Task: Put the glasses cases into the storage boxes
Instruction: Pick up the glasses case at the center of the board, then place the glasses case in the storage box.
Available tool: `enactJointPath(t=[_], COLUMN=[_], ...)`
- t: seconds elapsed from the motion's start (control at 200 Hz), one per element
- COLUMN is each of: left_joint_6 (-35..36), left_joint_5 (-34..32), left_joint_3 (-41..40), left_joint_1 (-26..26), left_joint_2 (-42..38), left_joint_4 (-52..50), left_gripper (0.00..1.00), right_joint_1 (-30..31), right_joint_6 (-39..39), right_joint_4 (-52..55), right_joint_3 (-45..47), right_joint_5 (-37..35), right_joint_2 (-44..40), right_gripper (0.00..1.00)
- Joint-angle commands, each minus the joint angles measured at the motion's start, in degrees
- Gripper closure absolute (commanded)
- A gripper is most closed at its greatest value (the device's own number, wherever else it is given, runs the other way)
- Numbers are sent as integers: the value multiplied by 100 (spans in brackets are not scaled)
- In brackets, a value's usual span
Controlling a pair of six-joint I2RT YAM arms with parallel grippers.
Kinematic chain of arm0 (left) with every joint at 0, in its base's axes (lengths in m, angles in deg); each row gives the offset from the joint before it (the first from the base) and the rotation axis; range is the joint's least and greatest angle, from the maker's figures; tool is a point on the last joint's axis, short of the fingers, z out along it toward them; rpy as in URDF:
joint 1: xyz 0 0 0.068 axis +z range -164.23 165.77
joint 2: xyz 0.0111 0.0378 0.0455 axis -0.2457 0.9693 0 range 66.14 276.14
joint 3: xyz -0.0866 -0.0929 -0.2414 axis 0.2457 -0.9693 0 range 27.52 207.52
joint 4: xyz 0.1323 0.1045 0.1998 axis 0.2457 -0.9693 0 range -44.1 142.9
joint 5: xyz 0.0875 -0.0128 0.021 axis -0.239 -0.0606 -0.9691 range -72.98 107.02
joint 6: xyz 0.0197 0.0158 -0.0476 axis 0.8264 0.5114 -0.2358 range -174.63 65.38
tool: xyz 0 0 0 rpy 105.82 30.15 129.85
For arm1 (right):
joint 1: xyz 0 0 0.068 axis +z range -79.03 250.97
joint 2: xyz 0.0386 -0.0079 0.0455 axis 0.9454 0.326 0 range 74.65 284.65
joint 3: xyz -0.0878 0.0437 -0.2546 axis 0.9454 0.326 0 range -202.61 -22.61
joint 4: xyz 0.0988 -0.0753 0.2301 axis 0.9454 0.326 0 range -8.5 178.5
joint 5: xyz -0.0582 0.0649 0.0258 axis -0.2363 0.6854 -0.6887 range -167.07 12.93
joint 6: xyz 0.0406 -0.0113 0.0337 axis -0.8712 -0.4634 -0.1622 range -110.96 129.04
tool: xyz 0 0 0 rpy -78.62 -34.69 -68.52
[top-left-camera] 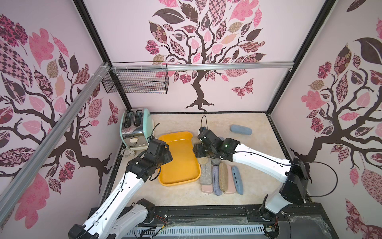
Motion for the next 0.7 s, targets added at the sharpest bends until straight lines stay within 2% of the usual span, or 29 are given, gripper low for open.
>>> enactJointPath(t=[0.0, 0.3, 0.52, 0.695], left_joint_6=[-151, -245, -335, -369], left_joint_5=[16, -99, -232, 234], left_joint_3=[-237, -395, -537, -710], left_joint_1=[25, 36, 104, 514], left_joint_2=[-178, -136, -44, 143], left_joint_4=[50, 39, 61, 174], left_gripper=[33, 33, 33, 33], right_joint_1=[172, 193, 219, 245], right_joint_6=[-356, -454, -995, -1431], right_joint_4=[-156, -549, -669, -399], right_joint_3=[98, -229, -418, -352], right_joint_5=[11, 260, 117, -296], right_joint_2=[388, 1066, 1848, 2185], right_gripper=[40, 39, 39, 38])
